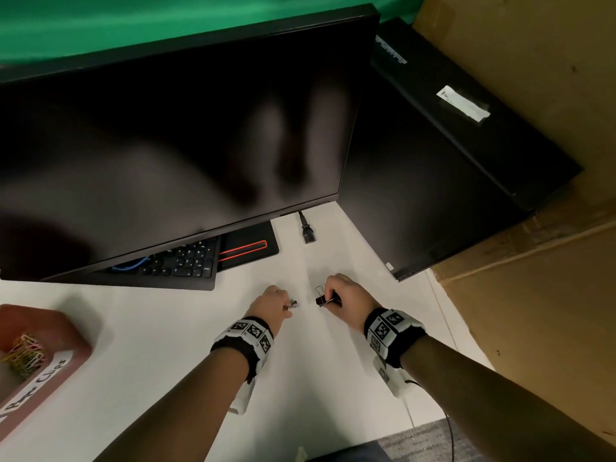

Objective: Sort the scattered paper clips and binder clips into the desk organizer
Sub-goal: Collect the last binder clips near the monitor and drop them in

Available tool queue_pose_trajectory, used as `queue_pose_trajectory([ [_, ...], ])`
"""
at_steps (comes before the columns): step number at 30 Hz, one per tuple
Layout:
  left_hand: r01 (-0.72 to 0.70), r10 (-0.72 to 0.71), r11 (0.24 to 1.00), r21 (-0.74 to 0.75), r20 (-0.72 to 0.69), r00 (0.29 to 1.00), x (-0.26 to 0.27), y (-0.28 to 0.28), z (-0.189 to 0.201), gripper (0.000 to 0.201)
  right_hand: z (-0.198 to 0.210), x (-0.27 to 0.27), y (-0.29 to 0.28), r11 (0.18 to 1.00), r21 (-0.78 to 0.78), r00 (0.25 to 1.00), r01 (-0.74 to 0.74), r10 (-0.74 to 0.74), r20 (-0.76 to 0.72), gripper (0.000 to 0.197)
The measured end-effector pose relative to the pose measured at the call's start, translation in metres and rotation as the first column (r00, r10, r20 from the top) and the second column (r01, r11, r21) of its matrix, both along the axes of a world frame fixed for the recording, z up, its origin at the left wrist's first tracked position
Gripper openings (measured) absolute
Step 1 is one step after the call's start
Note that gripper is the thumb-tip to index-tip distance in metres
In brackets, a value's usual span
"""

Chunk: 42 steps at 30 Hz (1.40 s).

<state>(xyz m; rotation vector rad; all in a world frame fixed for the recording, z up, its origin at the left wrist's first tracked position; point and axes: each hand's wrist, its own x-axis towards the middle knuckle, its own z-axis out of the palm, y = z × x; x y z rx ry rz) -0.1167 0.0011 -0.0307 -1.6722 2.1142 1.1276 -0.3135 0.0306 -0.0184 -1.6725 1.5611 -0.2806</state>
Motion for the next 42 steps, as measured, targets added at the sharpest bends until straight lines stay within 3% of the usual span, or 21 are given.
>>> queue_pose_trajectory([
  [3,-0.127,0.127,0.992,-0.01,-0.065,0.99,0.02,0.007,0.007,0.016,0.004,0.013,0.0,1.0,-0.008,1.0,-0.019,0.019,0.005,0.013],
  [5,-0.275,0.266,0.961,-0.026,-0.181,0.947,0.043,0.012,0.015,0.007,0.008,0.029,-0.001,0.998,-0.034,0.998,-0.055,0.055,0.016,0.014],
  [9,-0.603,0.568,0.797,0.018,-0.359,0.74,0.113,0.025,0.042,0.018,0.023,0.083,-0.011,0.983,-0.072,0.983,-0.168,0.173,0.068,0.016],
  [12,-0.701,0.641,0.713,0.03,-0.434,0.633,0.169,0.038,0.059,0.022,0.036,0.133,-0.02,0.968,-0.105,0.969,-0.226,0.234,0.073,0.021],
  [16,-0.702,0.643,0.712,0.002,-0.403,0.651,0.225,0.057,0.066,0.024,0.04,0.177,-0.022,0.97,-0.103,0.972,-0.222,0.228,0.05,0.021],
  [19,-0.682,0.643,0.731,0.037,-0.373,0.669,0.238,0.069,0.057,0.022,0.032,0.175,-0.015,0.986,-0.088,0.99,-0.143,0.141,-0.029,0.016],
  [25,-0.582,0.582,0.807,0.098,-0.293,0.758,0.229,0.082,0.037,0.02,0.014,0.146,0.013,1.0,-0.005,0.987,-0.01,0.009,-0.162,0.02],
  [33,-0.513,0.531,0.845,0.15,-0.333,0.779,0.216,0.081,0.029,0.02,0.0,0.147,0.027,0.994,-0.029,0.988,0.102,-0.105,-0.111,0.024],
  [42,-0.508,0.515,0.854,0.113,-0.321,0.795,0.227,0.081,0.03,0.023,-0.001,0.156,0.022,0.994,0.001,0.987,0.107,-0.106,-0.122,0.021],
])
